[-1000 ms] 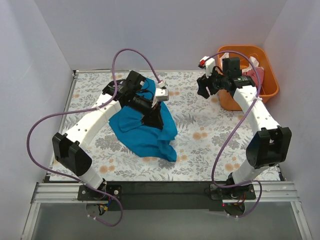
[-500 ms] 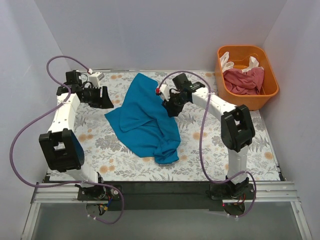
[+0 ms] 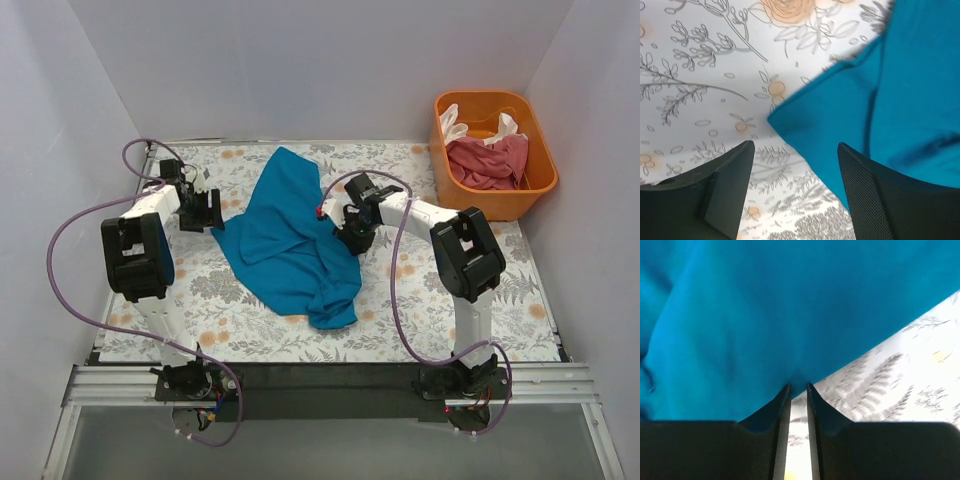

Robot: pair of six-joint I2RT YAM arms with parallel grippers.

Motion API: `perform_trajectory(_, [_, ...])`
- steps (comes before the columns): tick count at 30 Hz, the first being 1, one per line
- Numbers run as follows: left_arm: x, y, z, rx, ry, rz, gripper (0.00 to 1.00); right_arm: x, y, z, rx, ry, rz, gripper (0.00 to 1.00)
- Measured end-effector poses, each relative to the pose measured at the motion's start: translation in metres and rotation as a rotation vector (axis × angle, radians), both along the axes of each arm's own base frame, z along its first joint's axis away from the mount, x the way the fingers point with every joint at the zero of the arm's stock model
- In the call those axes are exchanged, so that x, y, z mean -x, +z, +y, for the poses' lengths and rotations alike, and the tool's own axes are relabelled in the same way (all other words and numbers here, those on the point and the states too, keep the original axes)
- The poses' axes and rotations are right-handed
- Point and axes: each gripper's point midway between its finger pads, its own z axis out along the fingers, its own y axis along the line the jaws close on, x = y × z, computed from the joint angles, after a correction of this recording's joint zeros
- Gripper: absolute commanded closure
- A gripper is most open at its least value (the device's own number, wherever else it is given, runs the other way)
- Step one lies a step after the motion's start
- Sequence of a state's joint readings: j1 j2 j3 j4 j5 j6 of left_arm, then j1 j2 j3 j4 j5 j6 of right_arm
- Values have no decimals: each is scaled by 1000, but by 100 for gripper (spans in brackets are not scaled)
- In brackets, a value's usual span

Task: Fold and stack the t-shirts
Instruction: Flatten the tshirt out

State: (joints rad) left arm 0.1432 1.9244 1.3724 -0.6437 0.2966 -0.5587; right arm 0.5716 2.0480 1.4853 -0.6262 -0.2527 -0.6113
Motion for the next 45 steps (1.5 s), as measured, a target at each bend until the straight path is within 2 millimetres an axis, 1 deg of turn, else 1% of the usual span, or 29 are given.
perform_trajectory(2, [-5,-10,1,-20,4,9,35,11,0,-3,1,20,-6,76])
perform_trajectory(4, [-10,-21,-1,-45,-6,17,38,28,0,-3,7,52,0,77])
perform_trajectory(7, [-20,-22,-11,-74,-32,-3,45,61,0,0,5,127,28,76])
perform_trajectory(9, [-24,-23,-20,-99,-58,-17,50,87,1,3,-2,177,81,71])
perform_trajectory(10, [-26,-24,-24,-108,-70,-23,59,96,2,3,-6,196,105,69])
perform_trajectory(11, [-27,-24,-27,-110,-76,-27,64,107,3,4,-6,214,134,66])
perform_trajectory(12, [-28,-25,-30,-113,-89,-31,72,113,6,4,-13,223,157,58])
perform_trajectory(13, [-30,-25,-34,-113,-100,-36,79,114,11,5,-24,219,175,55])
perform_trajectory(14, [-31,-26,-39,-115,-114,-39,93,110,19,7,-40,207,177,53])
perform_trajectory(15, [-32,-26,-41,-116,-118,-42,98,100,29,10,-59,185,170,54])
perform_trajectory(16, [-34,-26,-43,-117,-128,-46,100,85,42,15,-85,166,145,54])
perform_trajectory(20, [-34,-26,-48,-113,-146,-49,100,6,109,52,-234,91,-48,55])
perform_trajectory(21, [-34,-26,-48,-109,-147,-49,100,-8,122,61,-265,80,-85,55])
perform_trajectory(23, [-33,-26,-50,-101,-149,-47,100,-25,137,82,-309,76,-128,55])
perform_trajectory(24, [-32,-26,-51,-94,-149,-45,100,-28,138,92,-319,82,-134,55])
perform_trajectory(26, [-31,-26,-54,-78,-151,-38,100,-21,127,113,-321,105,-112,54])
perform_trajectory(27, [-30,-26,-55,-72,-150,-34,100,-14,116,123,-313,122,-92,52])
perform_trajectory(29, [-28,-26,-57,-57,-146,-28,100,6,92,142,-286,155,-37,51])
perform_trajectory(31, [-27,-26,-59,-43,-142,-21,100,27,67,158,-253,185,12,46])
perform_trajectory(32, [-26,-26,-60,-37,-142,-19,100,36,57,164,-239,197,30,46])
perform_trajectory(34, [-25,-26,-62,-25,-140,-15,100,53,41,176,-212,225,52,46])
perform_trajectory(36, [-24,-26,-63,-15,-137,-14,100,65,32,186,-196,241,55,45])
perform_trajectory(37, [-24,-27,-64,-12,-137,-14,100,66,29,190,-192,243,48,45])
perform_trajectory(39, [-24,-27,-65,-6,-136,-16,100,64,26,194,-186,238,29,45])
perform_trajectory(45, [-24,-26,-66,3,-133,-17,100,37,35,199,-200,192,-55,46])
